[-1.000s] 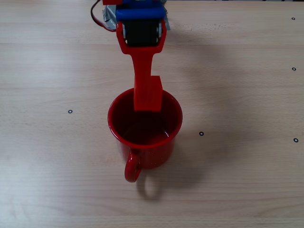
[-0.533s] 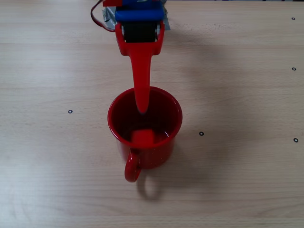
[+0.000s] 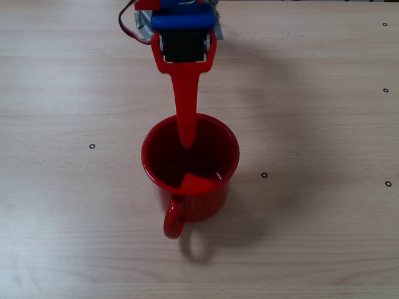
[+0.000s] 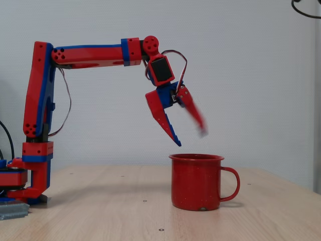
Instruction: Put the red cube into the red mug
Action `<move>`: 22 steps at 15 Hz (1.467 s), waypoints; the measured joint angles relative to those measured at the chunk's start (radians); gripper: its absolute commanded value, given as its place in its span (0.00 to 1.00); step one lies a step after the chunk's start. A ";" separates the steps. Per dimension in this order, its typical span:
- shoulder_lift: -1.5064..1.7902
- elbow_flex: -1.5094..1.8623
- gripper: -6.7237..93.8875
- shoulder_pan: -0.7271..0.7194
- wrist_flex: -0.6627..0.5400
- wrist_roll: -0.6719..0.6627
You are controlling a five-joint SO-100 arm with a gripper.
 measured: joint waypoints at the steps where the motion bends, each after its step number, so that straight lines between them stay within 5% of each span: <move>1: 0.023 0.023 0.07 0.000 -0.018 0.000; 16: 1.184 1.104 0.07 -0.008 -0.466 -0.064; 22: 1.592 1.384 0.07 -0.009 -0.468 -0.055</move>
